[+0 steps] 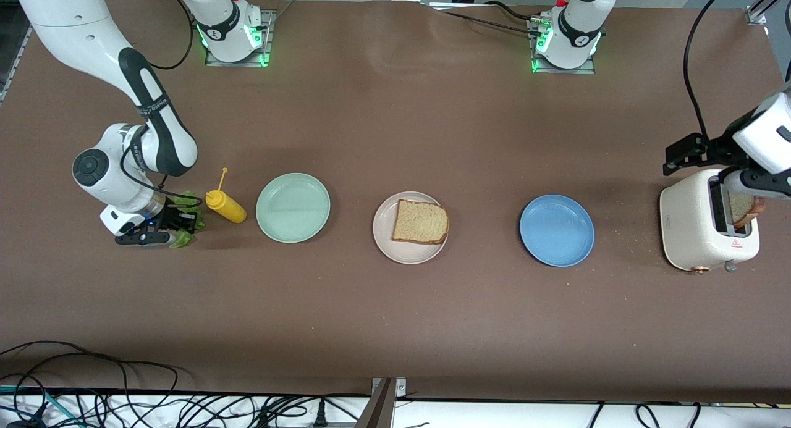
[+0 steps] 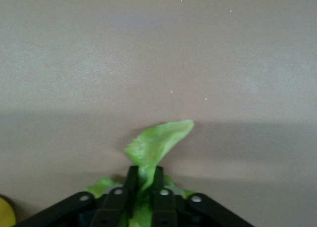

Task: Make sandwich on beige plate with both arms
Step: 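Grasp the green lettuce leaf with the right gripper and lift it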

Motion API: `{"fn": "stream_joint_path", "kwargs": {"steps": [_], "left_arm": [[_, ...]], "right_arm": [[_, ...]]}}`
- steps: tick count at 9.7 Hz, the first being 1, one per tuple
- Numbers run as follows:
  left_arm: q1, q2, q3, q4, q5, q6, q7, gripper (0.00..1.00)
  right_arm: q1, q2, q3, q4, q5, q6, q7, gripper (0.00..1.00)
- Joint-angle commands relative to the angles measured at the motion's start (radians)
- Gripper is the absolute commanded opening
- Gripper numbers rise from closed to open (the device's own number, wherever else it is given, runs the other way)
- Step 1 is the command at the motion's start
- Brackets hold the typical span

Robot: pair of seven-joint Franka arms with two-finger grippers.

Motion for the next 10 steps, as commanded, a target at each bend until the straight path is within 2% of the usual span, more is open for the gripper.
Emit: {"fn": "stream_joint_path", "kwargs": {"steps": [1,2,4,10], "left_arm": [[0.065,-0.072,-0.087,-0.085,0.046,0.01,-0.022,1.0],[0.068,-0.074,-0.101,-0.088,0.059,0.01,-0.033,1.0],[0.068,-0.089,-0.125,-0.084,0.062,-0.001,-0.06,1.0],[0.073,-0.126,-0.131,-0.085,0.068,-0.045,-0.064,1.0]], "right_arm": [[-0.004,-0.015,0.004,0.021,0.016,-0.014,-0.032,0.0],[-0.002,-0.031,0.003,0.039,0.013,-0.052,-0.035,0.0],[-0.002,-0.051,0.001,0.122,0.012,-0.215,-0.04,0.0],[0.002,-0.135,0.012,0.45,0.018,-0.865,0.008,0.0]]}}
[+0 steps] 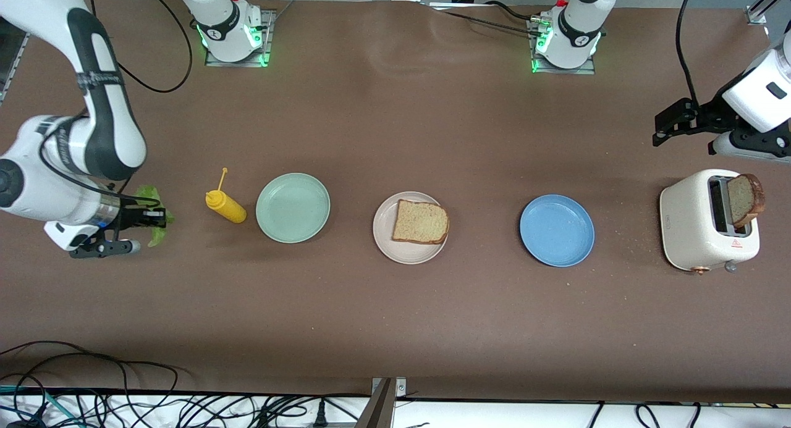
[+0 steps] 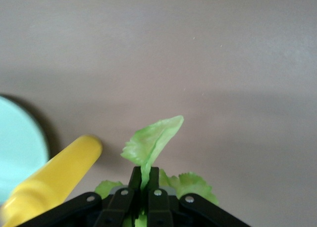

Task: Make sandwich on beige plate with both arms
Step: 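Grasp the green lettuce leaf with the right gripper and lift it, then carry the lettuce over the bread and lower it with the right gripper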

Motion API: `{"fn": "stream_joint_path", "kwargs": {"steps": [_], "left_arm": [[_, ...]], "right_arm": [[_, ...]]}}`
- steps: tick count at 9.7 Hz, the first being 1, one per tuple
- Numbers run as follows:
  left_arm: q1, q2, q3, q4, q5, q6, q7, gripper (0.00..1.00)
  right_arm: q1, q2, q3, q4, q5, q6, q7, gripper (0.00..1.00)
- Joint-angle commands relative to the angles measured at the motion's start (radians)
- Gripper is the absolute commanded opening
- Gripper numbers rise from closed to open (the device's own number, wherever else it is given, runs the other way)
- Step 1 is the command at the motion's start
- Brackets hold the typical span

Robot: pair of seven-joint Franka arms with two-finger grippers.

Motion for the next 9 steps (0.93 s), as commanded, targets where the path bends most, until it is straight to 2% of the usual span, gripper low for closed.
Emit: {"fn": "stream_joint_path", "kwargs": {"steps": [1,2,5,9], "left_arm": [[0.012,-0.041,-0.024,-0.026,0.091,-0.018,-0.013,1.0],[0.013,-0.041,-0.037,-0.021,0.099,-0.055,-0.014,1.0],[0.013,-0.052,-0.039,-0.024,0.093,-0.069,-0.014,1.0],[0.024,-0.057,-0.039,-0.026,0.089,-0.104,-0.013,1.0]], "right_arm": [[0.002,-0.017,0.012,0.111,0.016,-0.207,0.071,0.0],[0.002,-0.038,0.047,0.131,0.018,-0.264,0.115,0.0],[0.028,-0.043,0.166,0.138,0.012,-0.237,0.423,0.0],[0.273,0.03,0.176,0.138,0.002,-0.041,0.919,0.0]]}}
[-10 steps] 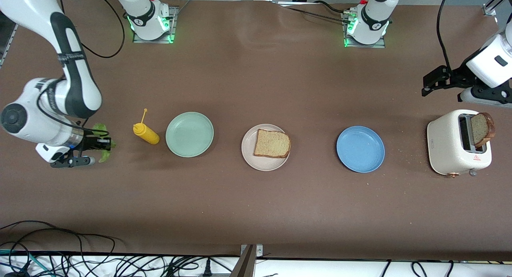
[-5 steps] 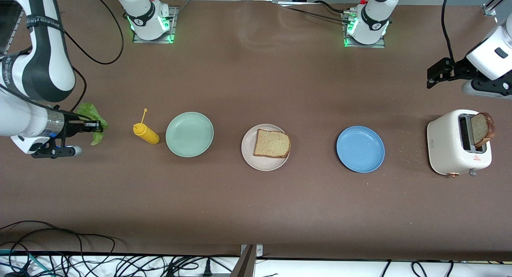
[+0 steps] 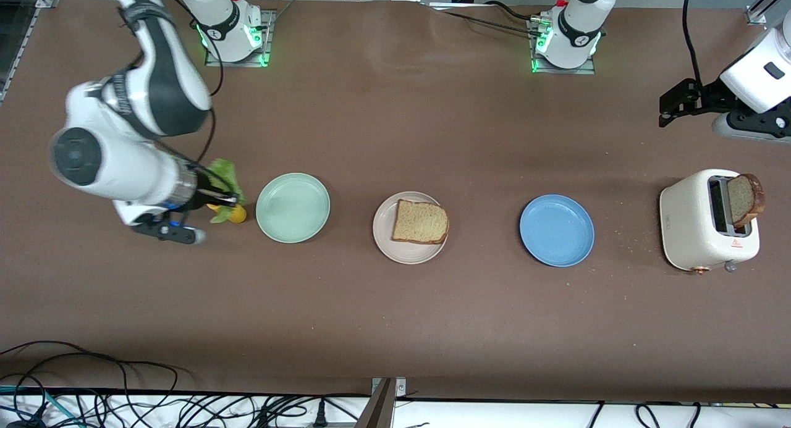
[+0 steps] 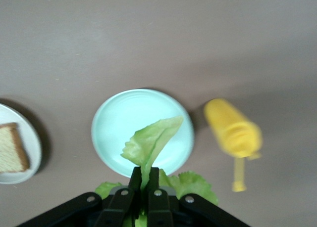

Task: Make sandwich on beige plate with both arms
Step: 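Carry the lettuce over the bread and lower it with the right gripper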

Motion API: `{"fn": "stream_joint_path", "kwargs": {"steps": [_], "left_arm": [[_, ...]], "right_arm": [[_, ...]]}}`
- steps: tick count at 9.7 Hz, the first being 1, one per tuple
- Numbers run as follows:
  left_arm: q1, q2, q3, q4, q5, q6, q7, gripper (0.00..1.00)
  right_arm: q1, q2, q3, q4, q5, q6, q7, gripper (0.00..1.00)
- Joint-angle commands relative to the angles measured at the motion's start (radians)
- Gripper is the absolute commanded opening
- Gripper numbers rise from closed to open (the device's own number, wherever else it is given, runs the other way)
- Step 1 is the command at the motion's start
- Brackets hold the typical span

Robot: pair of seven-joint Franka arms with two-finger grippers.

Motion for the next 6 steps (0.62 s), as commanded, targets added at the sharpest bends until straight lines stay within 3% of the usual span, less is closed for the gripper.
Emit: {"fn": "stream_joint_path", "kwargs": {"steps": [1,3,6], "left_arm": [[0.02,-0.011,-0.015,-0.02,0.024,-0.024,-0.011,1.0],[0.026,0.013,-0.013,-0.011,0.022,-0.024,-0.008,1.0],[0.022,0.016,-0.013,-0.011,0.022,-0.024,-0.009,1.0]], "right_arm": [[0.133,0.06,-0.006,0.011,-0.022,0.109,0.257,0.0],[0.233,0.146,-0.006,0.064,-0.033,0.232,0.537,0.0],[0.359,0.368,-0.007,0.297,-0.041,0.333,0.927,0.0]]}}
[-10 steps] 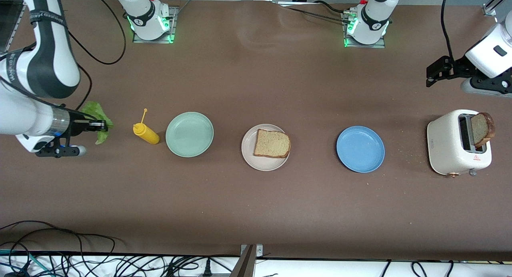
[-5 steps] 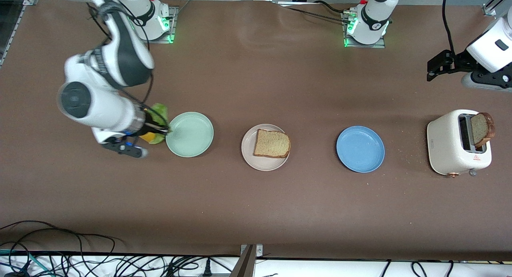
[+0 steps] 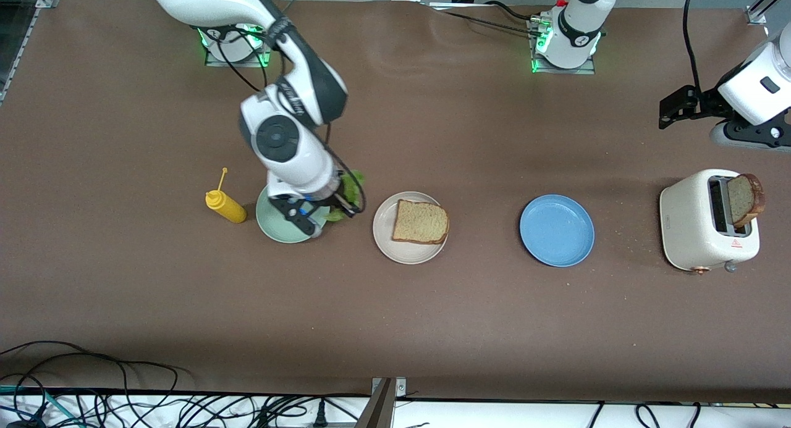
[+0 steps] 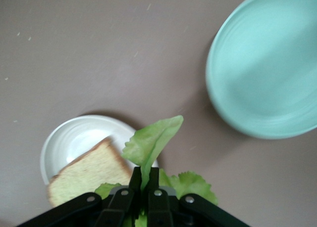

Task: Make sandwich on beige plate with both arms
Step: 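Carry the lettuce over the bread and lower it with the right gripper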

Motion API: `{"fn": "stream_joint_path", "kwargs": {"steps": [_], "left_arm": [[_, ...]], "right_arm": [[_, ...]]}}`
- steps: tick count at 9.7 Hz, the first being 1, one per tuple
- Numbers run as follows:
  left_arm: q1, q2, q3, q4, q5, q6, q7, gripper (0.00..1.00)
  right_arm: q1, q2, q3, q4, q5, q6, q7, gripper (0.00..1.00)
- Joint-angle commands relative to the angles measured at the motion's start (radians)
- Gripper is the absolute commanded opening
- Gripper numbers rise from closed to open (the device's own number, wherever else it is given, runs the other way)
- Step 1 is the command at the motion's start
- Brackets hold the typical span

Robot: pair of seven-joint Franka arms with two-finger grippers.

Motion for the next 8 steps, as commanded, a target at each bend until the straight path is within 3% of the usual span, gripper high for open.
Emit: {"fn": "stream_joint_path", "kwargs": {"steps": [1,3,5,6,7,8], "left_arm": [[0.006,-0.004,-0.012,-0.002,0.022,-0.007,-0.005,1.0],[0.008,0.003,-0.012,-0.002,0.022,-0.007,-0.002,1.0],[0.009,0.014,-0.011,0.0,0.022,-0.007,0.001,1.0],[0.005,0.016,-0.012,0.0,0.022,-0.007,-0.002,1.0],[0.002,0.016,-0.012,0.001,0.022,-0.007,-0.008,1.0],[0.006,0.016,-0.012,0.001,0.022,-0.007,0.0,1.0]], "right_arm": [[0.057,0.171,-0.009,0.189,-0.015,0.094,0.196,0.0],[0.086,0.226,-0.009,0.188,-0.014,0.243,0.253,0.0],[0.113,0.264,-0.014,0.186,-0.018,0.28,0.255,0.0],[0.114,0.269,-0.012,0.186,-0.017,0.282,0.255,0.1],[0.117,0.269,-0.012,0.186,-0.017,0.284,0.255,0.39],[0.12,0.268,-0.014,0.186,-0.017,0.284,0.255,0.99]]}}
